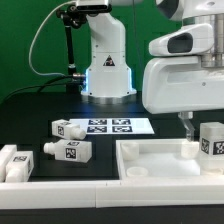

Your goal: Assemble one leg

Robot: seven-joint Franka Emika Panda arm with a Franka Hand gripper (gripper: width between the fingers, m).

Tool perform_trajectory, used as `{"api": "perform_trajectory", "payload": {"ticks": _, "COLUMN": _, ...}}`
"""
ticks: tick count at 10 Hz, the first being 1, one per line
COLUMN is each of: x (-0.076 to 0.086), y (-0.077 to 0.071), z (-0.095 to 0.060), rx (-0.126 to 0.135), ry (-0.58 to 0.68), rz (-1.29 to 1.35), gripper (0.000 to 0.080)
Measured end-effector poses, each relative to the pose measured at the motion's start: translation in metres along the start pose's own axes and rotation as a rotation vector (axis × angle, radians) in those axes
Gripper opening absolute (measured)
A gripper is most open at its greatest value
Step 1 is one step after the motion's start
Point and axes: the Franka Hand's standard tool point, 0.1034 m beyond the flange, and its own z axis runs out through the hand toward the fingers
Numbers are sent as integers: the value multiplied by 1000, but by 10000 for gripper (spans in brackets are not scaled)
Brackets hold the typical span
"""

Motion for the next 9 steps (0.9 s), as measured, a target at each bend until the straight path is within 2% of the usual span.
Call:
{"api": "perform_trajectory", "payload": {"ticks": 1, "x": 0, "y": 0, "z": 0, "rx": 1, "ry": 0, "rz": 63, "gripper": 376}}
{"api": "perform_trajectory", "payload": {"ticks": 2, "x": 0, "y": 0, "z": 0, "rx": 2, "ry": 0, "rz": 133, "gripper": 286}}
{"api": "perform_trajectory", "payload": {"ticks": 4, "x": 0, "y": 2, "z": 0, "rx": 4, "ry": -1, "rz": 276, "gripper": 286}}
{"api": "perform_trajectory", "payload": {"ticks": 6, "x": -1, "y": 6, "z": 1, "rx": 7, "ry": -5, "rz": 553, "gripper": 286}}
{"api": "perform_trajectory", "payload": {"ticks": 9, "x": -6, "y": 10, "z": 3, "rx": 46, "ry": -39, "rz": 1133, "gripper": 287}}
